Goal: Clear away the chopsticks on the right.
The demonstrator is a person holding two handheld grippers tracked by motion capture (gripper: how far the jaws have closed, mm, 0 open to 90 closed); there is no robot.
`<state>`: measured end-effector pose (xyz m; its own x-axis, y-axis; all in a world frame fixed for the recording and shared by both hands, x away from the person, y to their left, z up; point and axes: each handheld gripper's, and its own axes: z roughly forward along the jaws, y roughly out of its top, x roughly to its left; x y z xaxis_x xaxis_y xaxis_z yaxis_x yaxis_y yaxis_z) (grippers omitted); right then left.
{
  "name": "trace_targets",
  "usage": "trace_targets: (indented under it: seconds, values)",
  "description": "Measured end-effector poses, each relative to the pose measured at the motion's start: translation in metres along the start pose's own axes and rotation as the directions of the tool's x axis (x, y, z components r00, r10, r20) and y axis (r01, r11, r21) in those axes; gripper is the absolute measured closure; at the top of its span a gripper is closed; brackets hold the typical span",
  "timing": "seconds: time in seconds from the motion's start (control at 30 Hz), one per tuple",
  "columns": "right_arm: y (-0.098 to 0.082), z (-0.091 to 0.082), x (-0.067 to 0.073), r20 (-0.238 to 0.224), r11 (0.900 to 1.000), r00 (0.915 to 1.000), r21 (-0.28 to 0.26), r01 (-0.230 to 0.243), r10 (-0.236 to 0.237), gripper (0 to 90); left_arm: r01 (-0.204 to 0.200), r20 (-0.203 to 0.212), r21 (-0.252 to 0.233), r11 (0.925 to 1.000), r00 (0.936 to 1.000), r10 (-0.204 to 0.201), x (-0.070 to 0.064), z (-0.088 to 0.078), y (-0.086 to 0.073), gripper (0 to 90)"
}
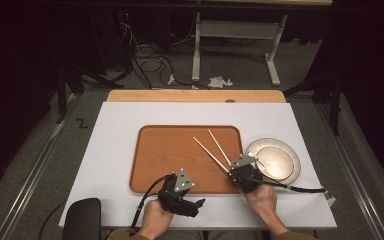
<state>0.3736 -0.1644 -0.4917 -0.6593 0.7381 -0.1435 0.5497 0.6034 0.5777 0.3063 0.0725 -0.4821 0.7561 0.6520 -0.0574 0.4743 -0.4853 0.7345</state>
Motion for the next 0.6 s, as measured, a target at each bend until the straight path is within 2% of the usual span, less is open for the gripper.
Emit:
trace_targets:
  seconds: [0.17, 0.3, 0.6]
  values:
    - [0.004, 0.007, -0.001, -0.015, 1.000, 0.9999, 0.012, 0.003, -0.003, 78.9, 0.019, -0.013, 0.002, 0.9998, 0.9997, -0.019, 0.002, -0.003, -0.003, 16.4]
    - [0.006, 0.010, -0.002, -0.018, 1.000, 0.9998, 0.011, 0.007, -0.007, 82.6, 0.035, -0.029, -0.005, 0.9994, 0.9990, -0.035, 0.002, -0.008, -0.007, 16.4]
    - [0.012, 0.017, -0.009, 0.042, 1.000, 0.9991, 0.005, 0.002, -0.002, 83.4, 0.071, -0.052, -0.002, 0.9975, 0.9961, -0.071, 0.003, -0.015, -0.014, 16.4]
